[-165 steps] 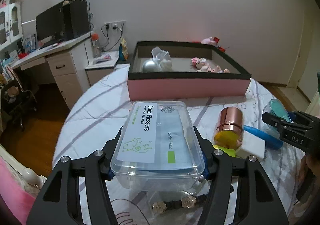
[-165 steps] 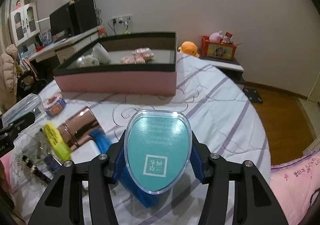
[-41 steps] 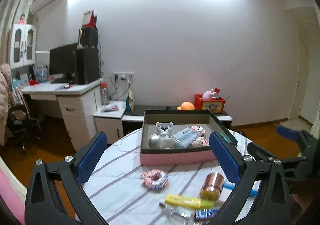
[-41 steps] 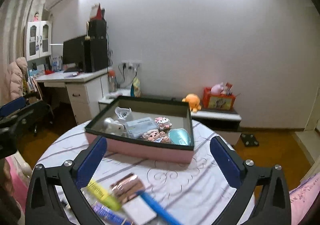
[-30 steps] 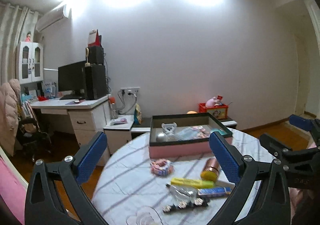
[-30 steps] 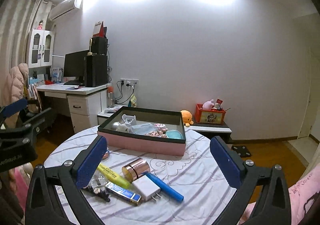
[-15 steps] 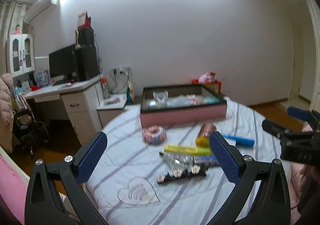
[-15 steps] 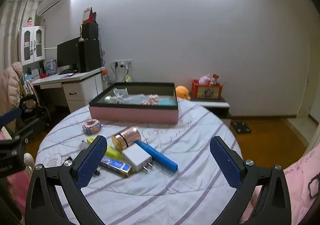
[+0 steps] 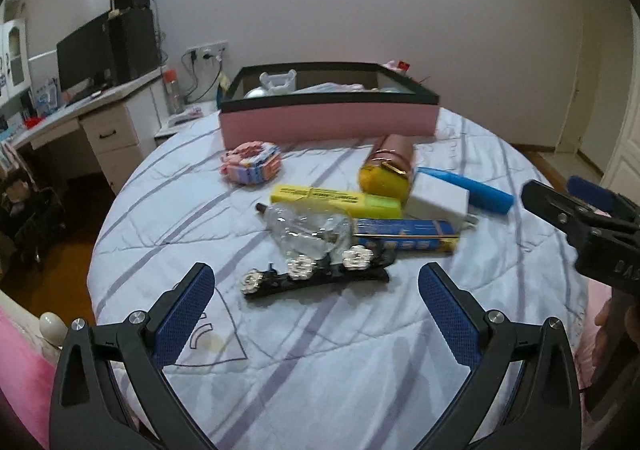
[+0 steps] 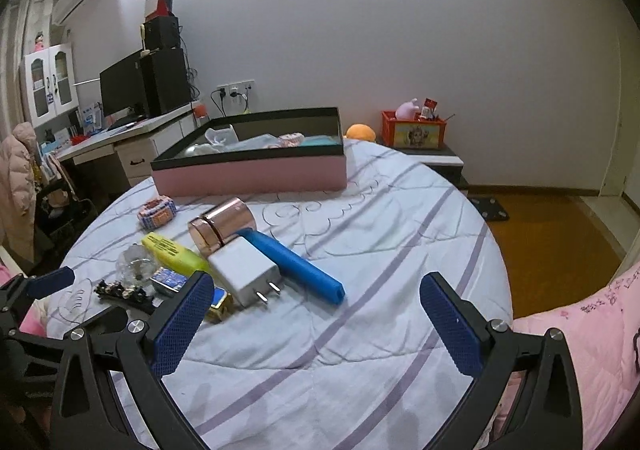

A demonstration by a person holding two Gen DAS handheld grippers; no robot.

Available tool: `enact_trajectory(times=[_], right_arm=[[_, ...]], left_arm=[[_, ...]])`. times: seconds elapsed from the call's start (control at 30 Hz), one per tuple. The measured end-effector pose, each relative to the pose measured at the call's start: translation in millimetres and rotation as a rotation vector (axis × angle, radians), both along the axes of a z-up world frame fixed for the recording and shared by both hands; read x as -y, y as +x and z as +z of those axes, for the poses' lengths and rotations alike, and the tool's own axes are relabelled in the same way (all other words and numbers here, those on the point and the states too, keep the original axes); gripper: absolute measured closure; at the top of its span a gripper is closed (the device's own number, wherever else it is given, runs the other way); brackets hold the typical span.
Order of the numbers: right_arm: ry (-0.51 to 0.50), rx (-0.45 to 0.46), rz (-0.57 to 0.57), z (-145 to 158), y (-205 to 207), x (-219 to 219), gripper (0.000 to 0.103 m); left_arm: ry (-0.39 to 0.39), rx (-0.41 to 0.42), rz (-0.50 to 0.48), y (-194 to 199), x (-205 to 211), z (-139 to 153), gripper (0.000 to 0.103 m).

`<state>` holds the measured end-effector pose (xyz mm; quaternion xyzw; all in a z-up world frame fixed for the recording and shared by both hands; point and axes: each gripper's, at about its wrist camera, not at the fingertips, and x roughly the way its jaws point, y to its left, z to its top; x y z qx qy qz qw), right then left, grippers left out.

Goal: Organize rigid objects
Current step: 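Grasp the glass bottle with the left tool while the right tool grasps the rose-gold cylinder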

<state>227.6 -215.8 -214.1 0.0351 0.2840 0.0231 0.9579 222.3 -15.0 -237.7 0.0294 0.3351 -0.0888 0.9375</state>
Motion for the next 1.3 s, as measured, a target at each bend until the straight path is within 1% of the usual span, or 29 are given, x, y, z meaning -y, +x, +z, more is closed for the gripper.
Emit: enact_trajectory(times=[0.07, 0.17, 0.23, 0.33, 0.43, 0.5, 0.57, 0.67, 0.8, 0.87, 0.9, 0.97, 1.0, 1.03, 1.07, 1.17, 1.3], right_arm=[[0.017, -0.015, 0.003, -3.6, 3.3, 2.6, 0.000], [0.017, -0.030, 0.001, -8.4, 8.6, 2.8, 0.000], [0.009, -0.039, -0.005, -10.5, 13.0, 1.8, 0.000], [0.011, -0.050, -0.001, -12.3, 18.6, 0.9, 0.000], [0.009, -0.057, 0.008, -13.1, 21.9, -1.1, 0.000], [0.006, -0.064, 0.015, -13.2, 24.4, -2.8, 0.000], [0.006, -0.069, 0.020, -13.6, 27.5, -4.1, 0.000], [0.009, -0.077, 0.020, -13.7, 32.5, -4.7, 0.000], [0.015, -0.086, 0.021, -14.3, 39.1, -4.2, 0.000], [0.022, -0.094, 0.023, -15.2, 42.3, -4.3, 0.000], [0.019, -0.098, 0.025, -15.7, 44.0, -4.8, 0.000], [0.015, -0.107, 0.025, -16.7, 46.7, -5.3, 0.000], [0.014, -0.110, 0.030, -16.8, 48.1, -6.0, 0.000], [0.012, -0.114, 0.031, -17.1, 49.8, -6.4, 0.000], [0.008, -0.121, 0.031, -17.6, 51.5, -6.9, 0.000], [0.002, -0.127, 0.038, -18.0, 54.1, -8.5, 0.000], [-0.006, -0.120, 0.050, -14.1, 57.3, -11.7, 0.000]], left_arm=[[-0.006, -0.007, 0.018, 5.9, -7.1, 0.1, 0.000], [-0.024, -0.024, 0.044, 13.6, -16.9, -0.1, 0.000], [-0.035, -0.040, 0.042, 20.6, -18.9, -1.0, 0.000], [-0.027, -0.045, 0.033, 29.2, -14.7, -0.2, 0.000], [0.003, -0.044, 0.024, 41.0, -12.2, 4.0, 0.000], [0.046, -0.043, 0.032, 48.3, -13.9, 5.5, 0.000], [0.081, -0.061, 0.038, 55.4, -16.1, 3.9, 0.000], [0.068, -0.100, -0.005, 63.6, -16.7, -0.7, 0.000], [0.074, -0.111, -0.022, 72.2, -13.3, -2.9, 0.000], [0.084, -0.129, -0.035, 79.4, -11.1, -5.9, 0.000], [0.088, -0.133, -0.040, 81.8, -10.6, -7.3, 0.001], [0.071, -0.151, -0.053, 87.5, -11.2, -9.8, 0.010], [0.056, -0.162, -0.054, 90.0, -11.9, -10.6, 0.017], [0.038, -0.170, -0.052, 92.3, -13.7, -11.3, 0.028], [0.033, -0.178, -0.051, 93.8, -14.8, -12.7, 0.028], [0.030, -0.165, -0.047, 90.6, -18.9, -13.1, 0.028], [0.002, -0.150, -0.004, 84.2, -34.3, -8.7, 0.028]])
